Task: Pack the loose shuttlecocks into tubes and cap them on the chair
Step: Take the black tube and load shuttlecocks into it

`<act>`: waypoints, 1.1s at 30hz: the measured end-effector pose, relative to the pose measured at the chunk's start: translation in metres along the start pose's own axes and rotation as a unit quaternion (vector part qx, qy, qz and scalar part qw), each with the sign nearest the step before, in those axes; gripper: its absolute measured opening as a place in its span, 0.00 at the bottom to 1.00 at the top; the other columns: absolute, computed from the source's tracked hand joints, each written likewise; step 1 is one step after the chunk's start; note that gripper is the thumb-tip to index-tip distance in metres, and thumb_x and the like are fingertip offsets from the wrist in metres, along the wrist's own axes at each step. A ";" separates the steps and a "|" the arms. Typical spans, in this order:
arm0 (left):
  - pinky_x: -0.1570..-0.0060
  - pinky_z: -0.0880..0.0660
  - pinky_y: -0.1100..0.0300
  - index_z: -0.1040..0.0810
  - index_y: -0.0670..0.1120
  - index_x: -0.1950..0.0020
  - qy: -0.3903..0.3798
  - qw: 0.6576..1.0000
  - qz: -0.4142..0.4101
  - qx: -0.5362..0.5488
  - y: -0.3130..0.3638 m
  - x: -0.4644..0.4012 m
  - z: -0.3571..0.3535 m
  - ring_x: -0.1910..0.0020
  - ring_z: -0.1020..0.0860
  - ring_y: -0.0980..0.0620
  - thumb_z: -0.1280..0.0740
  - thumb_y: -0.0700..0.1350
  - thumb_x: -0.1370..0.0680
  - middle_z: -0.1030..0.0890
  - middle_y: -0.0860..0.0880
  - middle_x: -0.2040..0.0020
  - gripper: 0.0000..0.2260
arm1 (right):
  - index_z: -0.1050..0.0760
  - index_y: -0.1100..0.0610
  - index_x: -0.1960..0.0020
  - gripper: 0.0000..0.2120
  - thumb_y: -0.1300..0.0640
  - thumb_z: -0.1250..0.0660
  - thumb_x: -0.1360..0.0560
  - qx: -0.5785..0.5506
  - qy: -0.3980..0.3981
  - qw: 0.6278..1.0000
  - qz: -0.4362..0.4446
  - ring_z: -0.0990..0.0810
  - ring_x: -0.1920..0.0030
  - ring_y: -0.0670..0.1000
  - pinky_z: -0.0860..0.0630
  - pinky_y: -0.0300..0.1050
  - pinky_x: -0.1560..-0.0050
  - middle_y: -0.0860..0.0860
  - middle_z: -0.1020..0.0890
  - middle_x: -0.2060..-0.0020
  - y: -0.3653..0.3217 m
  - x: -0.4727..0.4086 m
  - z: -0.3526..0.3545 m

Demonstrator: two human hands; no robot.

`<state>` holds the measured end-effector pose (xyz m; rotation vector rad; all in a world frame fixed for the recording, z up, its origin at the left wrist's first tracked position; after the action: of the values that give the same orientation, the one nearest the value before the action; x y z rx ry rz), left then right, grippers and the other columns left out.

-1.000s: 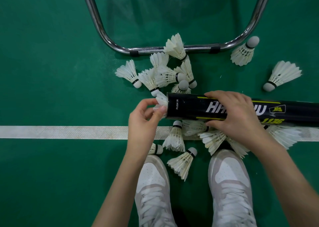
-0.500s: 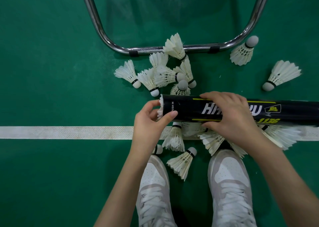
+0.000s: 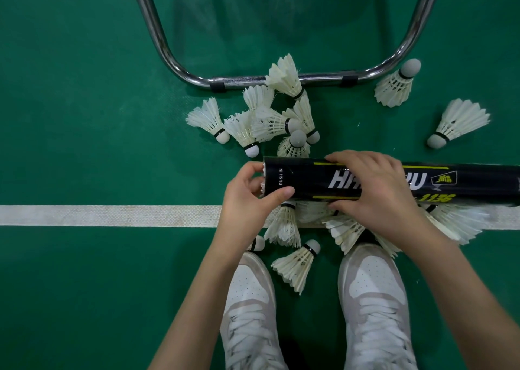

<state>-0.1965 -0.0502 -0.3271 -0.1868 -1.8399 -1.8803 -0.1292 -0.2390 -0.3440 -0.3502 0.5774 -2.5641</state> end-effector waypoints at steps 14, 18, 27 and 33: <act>0.51 0.26 0.69 0.25 0.51 0.44 -0.065 0.998 -0.007 0.009 -0.004 -0.001 0.001 0.48 0.20 0.59 0.33 0.36 0.24 0.18 0.54 0.48 0.13 | 0.32 0.48 0.34 0.36 0.50 0.23 0.39 0.002 0.000 1.000 0.012 0.32 0.37 0.54 0.46 0.46 0.38 0.47 0.26 0.38 0.000 -0.002 -0.004; 0.50 0.26 0.67 0.23 0.50 0.45 -0.060 0.998 -0.011 0.010 -0.005 -0.003 0.005 0.49 0.20 0.58 0.32 0.36 0.25 0.17 0.52 0.50 0.12 | 0.32 0.47 0.35 0.35 0.50 0.23 0.39 0.003 0.009 1.000 0.016 0.31 0.37 0.53 0.46 0.45 0.39 0.47 0.25 0.38 0.000 -0.001 -0.004; 0.52 0.26 0.69 0.23 0.50 0.45 -0.096 0.995 0.005 0.000 -0.006 -0.006 0.007 0.50 0.20 0.59 0.32 0.36 0.25 0.17 0.53 0.51 0.12 | 0.31 0.48 0.35 0.35 0.51 0.22 0.40 -0.002 0.007 1.000 0.022 0.31 0.38 0.53 0.46 0.45 0.40 0.47 0.25 0.39 0.000 0.001 -0.005; 0.49 0.27 0.69 0.27 0.49 0.41 -0.164 0.986 0.040 0.011 -0.007 -0.010 0.009 0.44 0.21 0.59 0.36 0.35 0.23 0.19 0.54 0.46 0.13 | 0.31 0.48 0.35 0.35 0.51 0.22 0.40 -0.004 0.005 1.000 0.023 0.30 0.38 0.53 0.47 0.42 0.41 0.47 0.24 0.39 0.000 0.002 -0.005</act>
<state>-0.1932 -0.0392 -0.3369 -0.5850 -2.0300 -1.8578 -0.1324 -0.2383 -0.3476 -0.3243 0.5935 -2.5211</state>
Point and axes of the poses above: each hand's wrist, its own x-axis away from the middle knuckle, its own z-axis out of the back of the hand, y = z × x, the point moved 1 cm from there along -x, towards the middle knuckle
